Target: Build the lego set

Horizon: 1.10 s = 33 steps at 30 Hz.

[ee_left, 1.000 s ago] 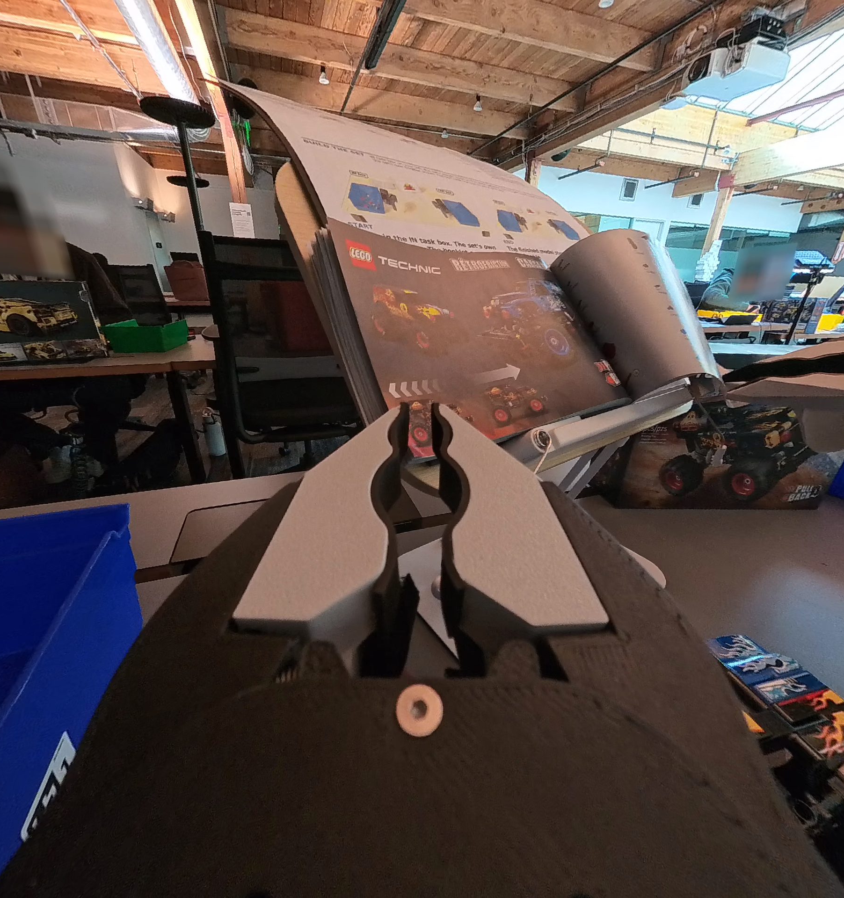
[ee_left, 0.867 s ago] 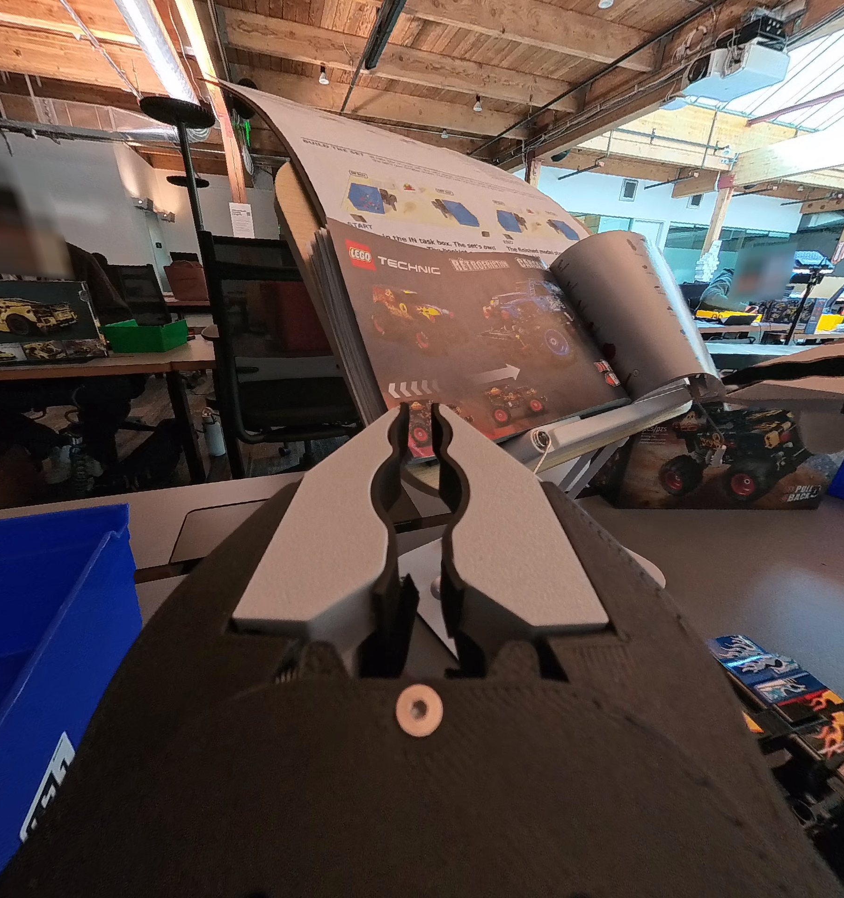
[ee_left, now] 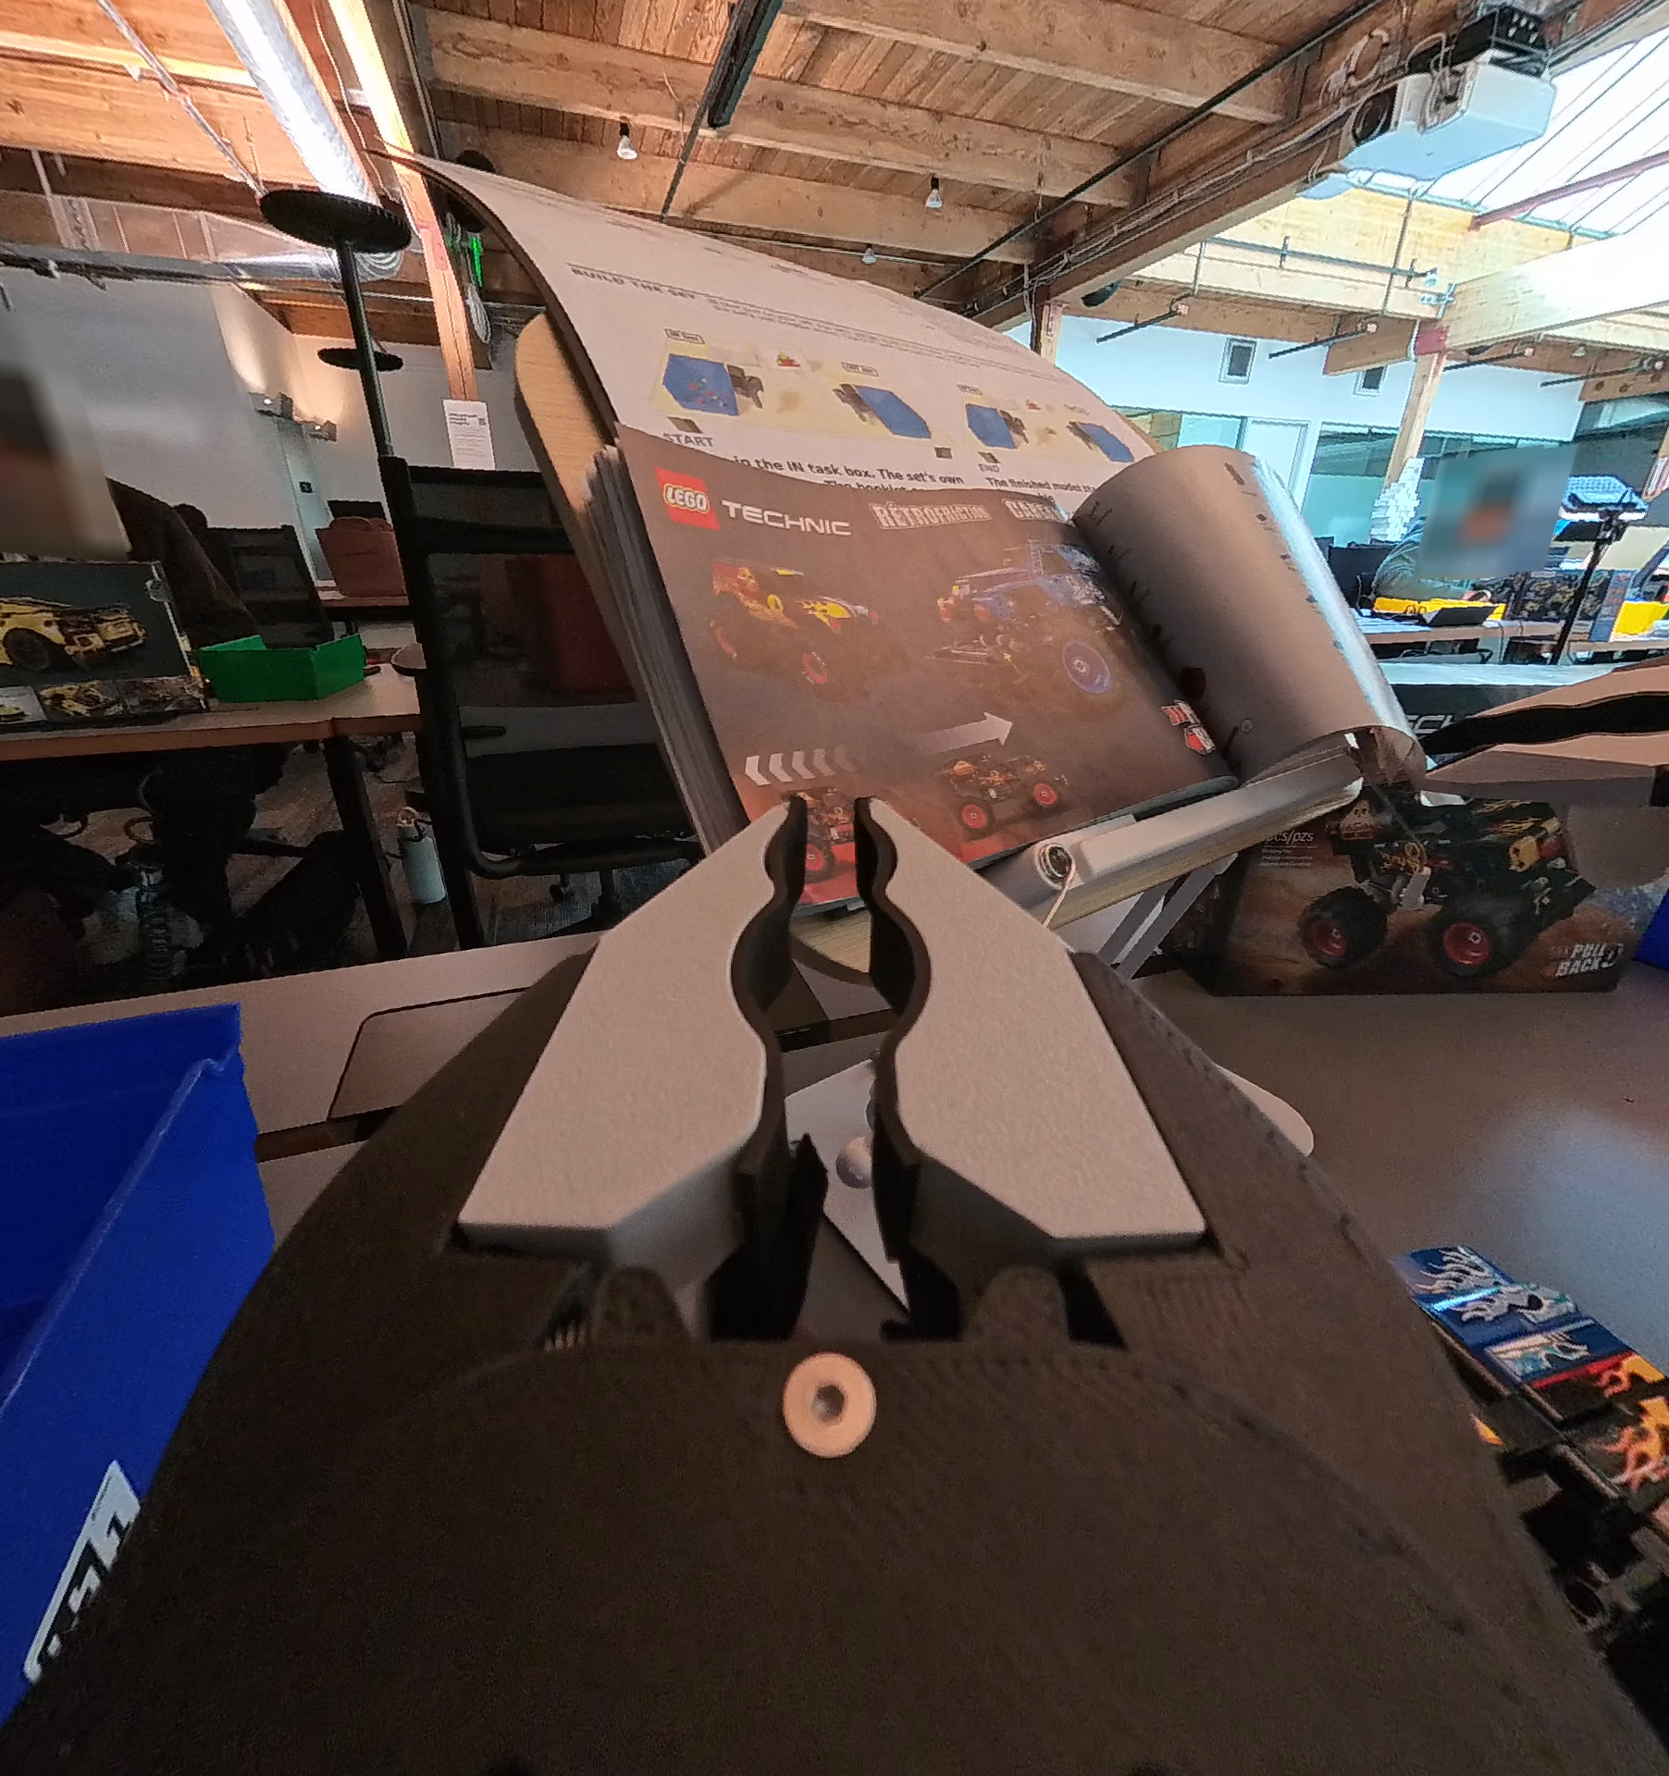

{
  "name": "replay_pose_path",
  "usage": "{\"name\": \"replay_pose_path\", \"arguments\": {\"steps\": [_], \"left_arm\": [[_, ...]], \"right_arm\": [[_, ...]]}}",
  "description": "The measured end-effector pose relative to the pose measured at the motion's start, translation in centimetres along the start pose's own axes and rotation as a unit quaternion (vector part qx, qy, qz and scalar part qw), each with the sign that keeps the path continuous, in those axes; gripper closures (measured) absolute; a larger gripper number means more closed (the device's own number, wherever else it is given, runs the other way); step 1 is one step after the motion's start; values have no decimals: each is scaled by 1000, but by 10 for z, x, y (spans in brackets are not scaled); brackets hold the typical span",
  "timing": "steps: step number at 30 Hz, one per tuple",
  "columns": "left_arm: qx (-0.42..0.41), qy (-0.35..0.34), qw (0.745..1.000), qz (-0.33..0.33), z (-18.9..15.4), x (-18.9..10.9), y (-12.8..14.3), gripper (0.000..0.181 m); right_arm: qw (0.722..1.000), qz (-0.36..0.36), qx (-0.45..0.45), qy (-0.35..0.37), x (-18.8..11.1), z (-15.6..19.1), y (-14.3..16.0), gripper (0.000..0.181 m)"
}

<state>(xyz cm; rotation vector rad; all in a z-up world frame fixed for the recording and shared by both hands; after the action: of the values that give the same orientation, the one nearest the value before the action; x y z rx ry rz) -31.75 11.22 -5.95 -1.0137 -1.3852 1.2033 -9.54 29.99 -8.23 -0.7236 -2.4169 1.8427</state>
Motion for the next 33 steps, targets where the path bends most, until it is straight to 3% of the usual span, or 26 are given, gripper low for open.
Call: {"name": "replay_pose_path", "arguments": {"steps": [26,33], "left_arm": [[36,9,999,10,-13,2,1,170],[116,27,993,17,-43,6,-6,166]], "right_arm": [[999,-26,-6,-36,-6,24,-23,161],[998,-34,-12,-51,-7,34,-29,161]]}}
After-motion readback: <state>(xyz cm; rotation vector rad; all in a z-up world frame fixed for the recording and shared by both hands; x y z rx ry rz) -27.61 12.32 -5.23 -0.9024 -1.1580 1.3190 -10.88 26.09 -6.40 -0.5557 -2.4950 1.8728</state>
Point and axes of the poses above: each gripper's, where its closed fingertips meet, x out along the fingers, y out of its underside, z = x × y across the jaws, the point moved 2 cm from there along -x, back along the fingers, and after that the axes turned 1 degree about -y, right-handed, at the moved point
